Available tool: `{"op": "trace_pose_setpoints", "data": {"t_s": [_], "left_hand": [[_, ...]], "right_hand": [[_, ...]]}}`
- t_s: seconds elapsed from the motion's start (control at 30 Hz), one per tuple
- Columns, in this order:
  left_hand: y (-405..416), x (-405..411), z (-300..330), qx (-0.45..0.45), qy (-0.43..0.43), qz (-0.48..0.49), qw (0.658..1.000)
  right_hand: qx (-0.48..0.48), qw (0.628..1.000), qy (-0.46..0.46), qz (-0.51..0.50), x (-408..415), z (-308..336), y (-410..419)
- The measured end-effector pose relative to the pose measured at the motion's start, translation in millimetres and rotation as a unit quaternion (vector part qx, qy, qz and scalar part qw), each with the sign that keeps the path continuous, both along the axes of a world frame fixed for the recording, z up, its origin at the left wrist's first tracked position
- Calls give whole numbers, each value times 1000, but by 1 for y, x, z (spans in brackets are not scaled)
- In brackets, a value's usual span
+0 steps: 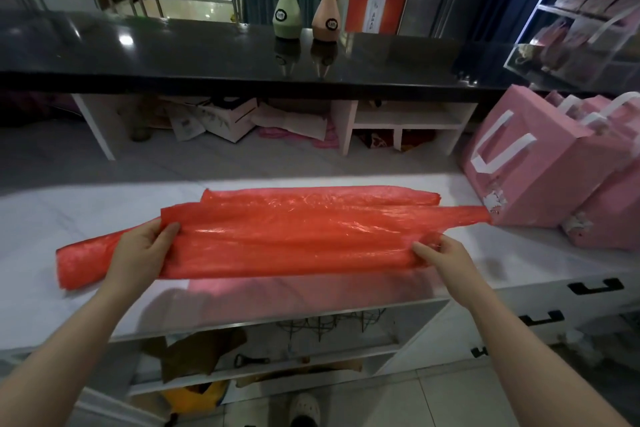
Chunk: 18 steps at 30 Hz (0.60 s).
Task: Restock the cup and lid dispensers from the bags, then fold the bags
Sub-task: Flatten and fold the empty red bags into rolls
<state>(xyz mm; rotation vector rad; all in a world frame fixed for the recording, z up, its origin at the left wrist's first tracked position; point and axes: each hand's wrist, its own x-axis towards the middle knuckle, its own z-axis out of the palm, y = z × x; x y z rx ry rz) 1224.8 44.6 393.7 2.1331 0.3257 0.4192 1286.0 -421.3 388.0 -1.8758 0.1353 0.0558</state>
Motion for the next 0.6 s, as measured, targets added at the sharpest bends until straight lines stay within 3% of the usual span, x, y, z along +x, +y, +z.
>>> {"op": "trace_pose_setpoints", "data": {"t_s": [0.1, 0.2, 0.33, 0.6], "left_hand": [[2, 4, -5, -3, 11, 10, 1000], [2, 2, -12, -77, 31, 19, 996], [6, -13, -28, -183, 130, -9, 974], [-4, -23, -34, -65, 168, -146, 973]], "right_hand": [[2, 1000, -22, -14, 2, -3, 3], [2, 999, -35, -37, 4, -7, 8], [6, 998, -21, -59, 6, -15, 9], [-16, 996, -37, -80, 11, -29, 3]]}}
